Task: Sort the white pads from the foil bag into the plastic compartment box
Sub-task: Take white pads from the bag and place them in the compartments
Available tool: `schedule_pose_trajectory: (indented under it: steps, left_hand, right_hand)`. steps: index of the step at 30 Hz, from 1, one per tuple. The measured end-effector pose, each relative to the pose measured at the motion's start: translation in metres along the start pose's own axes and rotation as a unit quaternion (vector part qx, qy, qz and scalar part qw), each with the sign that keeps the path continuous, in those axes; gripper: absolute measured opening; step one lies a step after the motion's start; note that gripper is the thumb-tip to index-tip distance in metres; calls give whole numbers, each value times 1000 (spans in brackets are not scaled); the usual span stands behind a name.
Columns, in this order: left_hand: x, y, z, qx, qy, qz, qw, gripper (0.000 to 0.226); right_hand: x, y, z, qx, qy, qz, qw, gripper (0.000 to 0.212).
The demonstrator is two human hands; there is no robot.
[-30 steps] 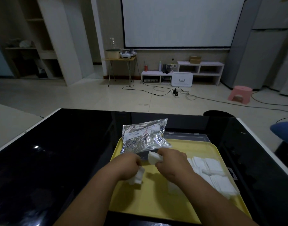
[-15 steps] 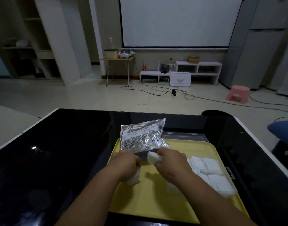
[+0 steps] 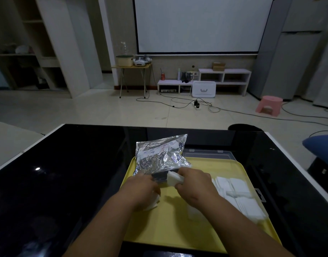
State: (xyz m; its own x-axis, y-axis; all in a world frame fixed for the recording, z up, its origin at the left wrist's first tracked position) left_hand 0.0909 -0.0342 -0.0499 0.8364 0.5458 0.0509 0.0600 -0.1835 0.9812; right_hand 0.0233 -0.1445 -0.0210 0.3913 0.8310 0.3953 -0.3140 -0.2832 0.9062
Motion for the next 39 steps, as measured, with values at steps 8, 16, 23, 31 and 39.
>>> schedule_pose_trajectory:
  steps: [8, 16, 23, 31, 39]
  left_hand:
    - [6, -8, 3, 0, 2, -18, 1000, 34]
    - [9, -21, 13, -9, 45, -51, 998, 52]
    - [12, -20, 17, 3, 61, -84, 995, 32]
    - [0, -25, 18, 7, 39, -52, 998, 32]
    - [-7, -26, 15, 31, 39, -110, 993, 26]
  right_hand:
    - [-1, 3, -2, 3, 2, -4, 1000, 27]
    - [-1, 5, -4, 6, 2, -15, 1000, 22]
    - [-5, 6, -4, 2, -4, -5, 1000, 22]
    - [-8, 10, -3, 1, -12, 8, 1000, 21]
    - [-15, 14, -5, 12, -31, 22, 999, 29]
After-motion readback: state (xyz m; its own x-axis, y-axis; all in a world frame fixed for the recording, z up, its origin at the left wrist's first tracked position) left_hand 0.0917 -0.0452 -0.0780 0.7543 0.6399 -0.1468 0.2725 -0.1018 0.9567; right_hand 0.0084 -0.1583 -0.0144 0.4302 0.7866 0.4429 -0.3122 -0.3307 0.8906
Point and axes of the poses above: each hand's wrist, its own z-axis towards the middle knuckle, its own y-axis out of the back of the hand, x = y × z, the point moved 10 cm from there along z, towards the middle knuckle, and after that the axes turned 2 degrees about -x, right-handed, at the moved point
